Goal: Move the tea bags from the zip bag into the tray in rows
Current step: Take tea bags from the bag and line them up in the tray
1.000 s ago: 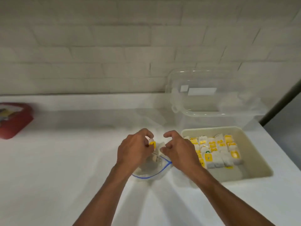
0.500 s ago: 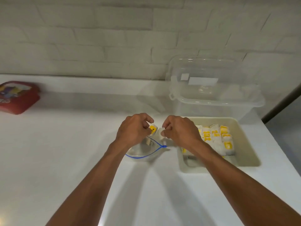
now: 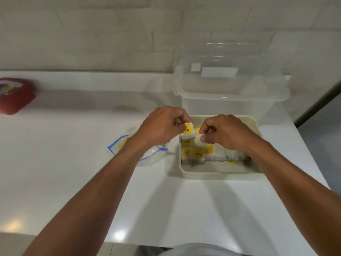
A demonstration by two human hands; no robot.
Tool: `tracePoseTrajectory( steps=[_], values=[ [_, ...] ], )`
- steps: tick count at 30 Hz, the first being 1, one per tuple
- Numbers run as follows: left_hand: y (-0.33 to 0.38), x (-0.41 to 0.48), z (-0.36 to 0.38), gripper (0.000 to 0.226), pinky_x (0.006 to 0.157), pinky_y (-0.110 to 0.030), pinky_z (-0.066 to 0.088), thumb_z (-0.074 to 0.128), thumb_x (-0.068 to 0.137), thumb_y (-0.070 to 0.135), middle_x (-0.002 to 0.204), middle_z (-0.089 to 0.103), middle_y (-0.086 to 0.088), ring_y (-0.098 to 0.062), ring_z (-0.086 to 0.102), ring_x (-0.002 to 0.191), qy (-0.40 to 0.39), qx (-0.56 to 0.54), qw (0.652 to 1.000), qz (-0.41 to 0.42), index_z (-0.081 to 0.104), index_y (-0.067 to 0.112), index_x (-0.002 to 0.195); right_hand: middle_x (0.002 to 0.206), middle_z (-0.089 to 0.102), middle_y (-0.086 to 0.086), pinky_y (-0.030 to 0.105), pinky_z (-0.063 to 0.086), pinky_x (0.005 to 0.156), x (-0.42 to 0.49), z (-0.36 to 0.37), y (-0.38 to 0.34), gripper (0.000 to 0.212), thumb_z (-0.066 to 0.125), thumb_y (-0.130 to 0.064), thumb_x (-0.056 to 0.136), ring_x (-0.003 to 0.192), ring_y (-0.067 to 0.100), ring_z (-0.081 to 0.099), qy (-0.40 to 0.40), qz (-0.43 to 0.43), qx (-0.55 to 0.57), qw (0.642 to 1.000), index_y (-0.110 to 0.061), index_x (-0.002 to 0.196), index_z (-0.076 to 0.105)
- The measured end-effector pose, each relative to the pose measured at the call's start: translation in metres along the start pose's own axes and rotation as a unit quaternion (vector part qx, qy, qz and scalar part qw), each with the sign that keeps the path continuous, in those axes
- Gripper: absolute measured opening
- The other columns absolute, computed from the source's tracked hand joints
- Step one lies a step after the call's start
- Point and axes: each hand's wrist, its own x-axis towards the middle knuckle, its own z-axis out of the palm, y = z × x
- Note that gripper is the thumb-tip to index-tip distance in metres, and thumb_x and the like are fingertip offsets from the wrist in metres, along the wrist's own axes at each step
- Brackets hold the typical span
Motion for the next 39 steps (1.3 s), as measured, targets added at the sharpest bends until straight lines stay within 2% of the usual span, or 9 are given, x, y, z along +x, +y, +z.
tracePoseTrajectory(
  steps=[3, 7, 11, 15, 18, 21, 30, 33, 39],
  values=[
    [0.014, 0.009, 0.027, 0.016, 0.077, -0.034, 0.056, 0.071, 0.083, 0.017, 0.08, 0.072, 0.014, -0.004, 0.067, 0.078, -0.025, 0.015, 0.999, 0.014, 0.074, 0.03, 0.092, 0.07, 0.069, -0.018, 0.037, 0.055, 0.078, -0.007, -0.001, 0.027, 0.009, 0.076, -0.032, 0.079, 0.076, 0.005, 0.065, -0.006, 0.011, -0.01, 1.0, -0.038, 0.078, 0.068],
    [0.02, 0.021, 0.06, 0.017, 0.079, -0.03, 0.055, 0.073, 0.081, 0.018, 0.081, 0.07, 0.018, -0.001, 0.065, 0.077, -0.05, 0.059, 0.997, 0.004, 0.072, 0.034, 0.089, 0.079, 0.067, -0.02, 0.032, 0.051, 0.072, -0.015, 0.002, 0.055, 0.012, 0.072, -0.032, 0.081, 0.083, 0.007, 0.063, -0.014, 0.026, -0.028, 0.999, -0.043, 0.077, 0.067],
    [0.02, 0.028, 0.084, 0.018, 0.079, -0.03, 0.054, 0.068, 0.082, 0.024, 0.083, 0.066, 0.023, -0.003, 0.062, 0.088, -0.078, 0.109, 0.991, -0.013, 0.069, 0.041, 0.087, 0.094, 0.068, -0.017, 0.028, 0.043, 0.067, -0.018, 0.011, 0.072, 0.012, 0.068, -0.039, 0.082, 0.091, 0.014, 0.061, -0.014, 0.058, -0.077, 0.995, -0.047, 0.075, 0.063],
    [0.019, 0.029, 0.101, 0.018, 0.079, -0.029, 0.052, 0.067, 0.083, 0.024, 0.083, 0.064, 0.024, -0.003, 0.061, 0.096, -0.1, 0.133, 0.986, -0.023, 0.068, 0.041, 0.09, 0.089, 0.068, -0.016, 0.032, 0.051, 0.073, -0.02, 0.021, 0.084, 0.007, 0.07, -0.04, 0.08, 0.091, 0.014, 0.062, -0.038, 0.066, -0.088, 0.993, -0.046, 0.081, 0.066],
    [0.016, 0.03, 0.108, 0.016, 0.08, -0.03, 0.053, 0.068, 0.081, 0.025, 0.088, 0.069, 0.022, -0.005, 0.063, 0.094, -0.124, 0.143, 0.982, -0.021, 0.068, 0.039, 0.089, 0.088, 0.066, -0.016, 0.033, 0.052, 0.076, -0.022, 0.025, 0.088, 0.008, 0.073, -0.042, 0.079, 0.09, 0.012, 0.061, -0.057, 0.071, -0.1, 0.991, -0.043, 0.079, 0.065],
    [0.012, 0.036, 0.113, 0.015, 0.081, -0.033, 0.053, 0.071, 0.076, 0.026, 0.08, 0.068, 0.023, -0.004, 0.064, 0.09, -0.148, 0.143, 0.978, -0.017, 0.066, 0.038, 0.081, 0.089, 0.067, -0.016, 0.033, 0.051, 0.076, -0.018, 0.027, 0.092, 0.01, 0.075, -0.044, 0.077, 0.09, 0.012, 0.061, -0.063, 0.075, -0.109, 0.989, -0.041, 0.081, 0.066],
    [-0.001, 0.063, 0.13, 0.016, 0.079, -0.036, 0.054, 0.071, 0.077, 0.029, 0.089, 0.07, 0.018, -0.011, 0.062, 0.096, -0.138, 0.196, 0.971, 0.0, 0.06, 0.041, 0.078, 0.095, 0.069, -0.012, 0.031, 0.05, 0.075, 0.003, 0.035, 0.1, 0.009, 0.072, -0.043, 0.079, 0.094, 0.018, 0.063, -0.024, 0.073, -0.102, 0.992, -0.039, 0.085, 0.066],
    [-0.005, 0.066, 0.134, 0.017, 0.079, -0.036, 0.054, 0.07, 0.076, 0.032, 0.088, 0.068, 0.018, -0.011, 0.062, 0.094, -0.137, 0.206, 0.969, 0.001, 0.057, 0.043, 0.077, 0.095, 0.069, -0.012, 0.028, 0.045, 0.07, 0.005, 0.037, 0.101, 0.008, 0.071, -0.041, 0.081, 0.093, 0.017, 0.063, -0.022, 0.074, -0.103, 0.992, -0.039, 0.085, 0.065],
    [-0.008, 0.068, 0.134, 0.018, 0.08, -0.036, 0.054, 0.071, 0.077, 0.031, 0.089, 0.068, 0.018, -0.011, 0.062, 0.094, -0.145, 0.202, 0.969, 0.011, 0.057, 0.041, 0.083, 0.095, 0.069, -0.012, 0.028, 0.045, 0.07, 0.007, 0.038, 0.102, 0.008, 0.071, -0.041, 0.081, 0.093, 0.018, 0.063, -0.013, 0.084, -0.105, 0.991, -0.038, 0.085, 0.065]
  ],
)
